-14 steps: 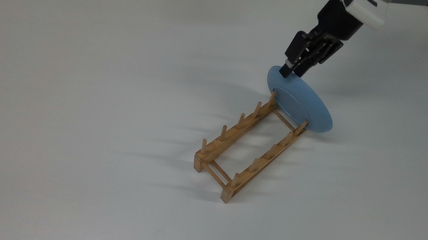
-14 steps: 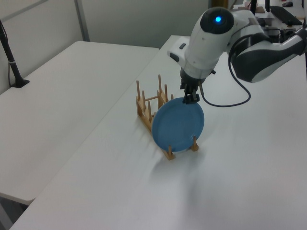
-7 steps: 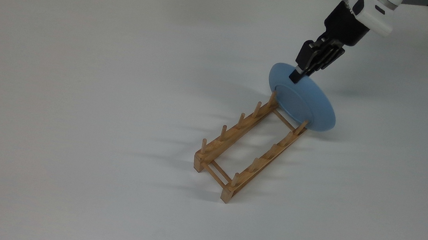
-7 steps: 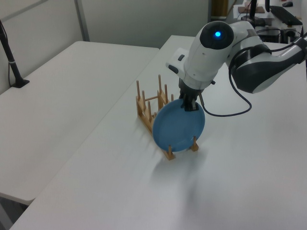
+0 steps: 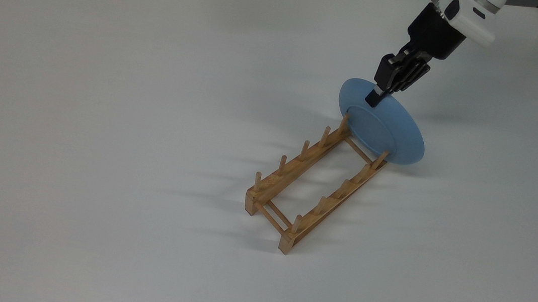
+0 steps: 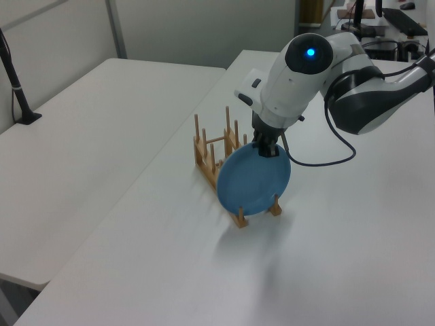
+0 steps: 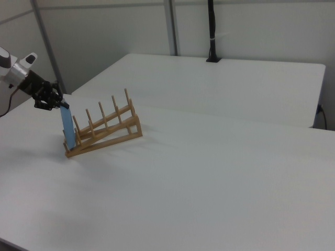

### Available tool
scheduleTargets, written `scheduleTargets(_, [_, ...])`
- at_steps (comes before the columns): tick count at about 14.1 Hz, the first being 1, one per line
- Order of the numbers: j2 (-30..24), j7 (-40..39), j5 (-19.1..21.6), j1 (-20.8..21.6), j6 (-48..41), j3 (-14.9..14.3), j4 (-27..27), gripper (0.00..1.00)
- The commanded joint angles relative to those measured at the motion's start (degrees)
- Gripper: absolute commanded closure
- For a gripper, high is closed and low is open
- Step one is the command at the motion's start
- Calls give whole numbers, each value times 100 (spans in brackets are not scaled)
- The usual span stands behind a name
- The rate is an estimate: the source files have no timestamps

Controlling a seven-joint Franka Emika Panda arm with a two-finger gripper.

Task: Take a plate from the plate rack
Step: 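Lift the gripped blue plate up out of the wooden rack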

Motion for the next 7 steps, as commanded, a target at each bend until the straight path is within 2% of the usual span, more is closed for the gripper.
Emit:
scheduleTargets(1, [-114,139,-148,10,164,-18,-99,100])
scheduleTargets(4, [-228,183,-16,-69,164,-9,41,100])
scheduleTargets(7, [-325,332,729,-148,164,-44,357,100])
